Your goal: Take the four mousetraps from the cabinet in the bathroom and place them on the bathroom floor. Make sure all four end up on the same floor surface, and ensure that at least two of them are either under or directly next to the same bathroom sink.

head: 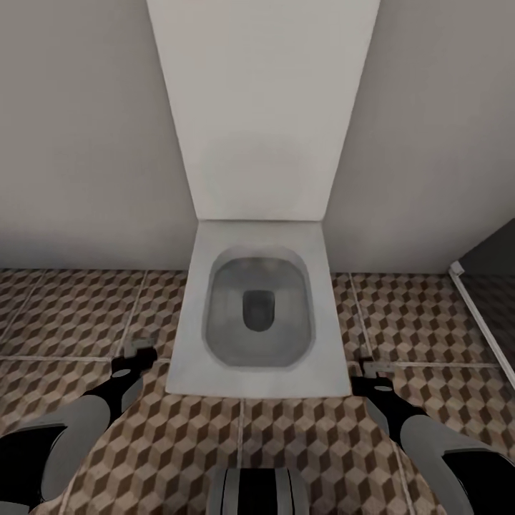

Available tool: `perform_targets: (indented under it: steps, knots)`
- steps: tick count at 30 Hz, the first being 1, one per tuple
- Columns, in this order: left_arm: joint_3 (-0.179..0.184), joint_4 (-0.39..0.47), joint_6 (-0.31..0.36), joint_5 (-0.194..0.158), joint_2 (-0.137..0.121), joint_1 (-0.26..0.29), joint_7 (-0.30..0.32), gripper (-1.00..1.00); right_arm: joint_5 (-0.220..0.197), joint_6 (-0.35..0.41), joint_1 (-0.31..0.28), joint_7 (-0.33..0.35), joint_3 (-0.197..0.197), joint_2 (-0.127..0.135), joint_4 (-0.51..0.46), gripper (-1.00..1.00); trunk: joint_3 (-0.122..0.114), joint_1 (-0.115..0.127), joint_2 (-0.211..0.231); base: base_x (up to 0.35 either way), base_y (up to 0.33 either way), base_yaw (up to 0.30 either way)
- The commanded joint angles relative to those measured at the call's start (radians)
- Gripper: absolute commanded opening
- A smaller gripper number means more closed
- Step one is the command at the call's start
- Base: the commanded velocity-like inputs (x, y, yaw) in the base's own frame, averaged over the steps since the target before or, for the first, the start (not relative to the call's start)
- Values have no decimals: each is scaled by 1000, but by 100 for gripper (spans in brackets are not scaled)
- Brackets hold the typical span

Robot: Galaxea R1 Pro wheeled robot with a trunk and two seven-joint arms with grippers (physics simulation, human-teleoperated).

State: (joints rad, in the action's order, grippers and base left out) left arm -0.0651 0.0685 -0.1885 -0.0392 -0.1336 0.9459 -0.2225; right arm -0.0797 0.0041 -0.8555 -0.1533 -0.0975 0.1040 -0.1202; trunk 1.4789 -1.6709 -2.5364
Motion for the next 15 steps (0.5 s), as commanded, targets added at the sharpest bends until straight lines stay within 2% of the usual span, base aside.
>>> perform_targets:
  steps: [1,8,15]
  knots:
    - [-6,-1,-5,-4,0,1,2,-100,-9,0,0,-3,-9,0,0,-100,5,0,0,0,0,0]
    - [-6,-1,-5,-4,0,1,2,-100,-16,-3,0,-3,-7,4,-1,-100,32,-3,-2,0,0,0]
    - [-7,-1,-5,-4,0,1,2,-100,-22,-51,0,-3,-6,7,0,-100,32,-3,-2,0,0,0]
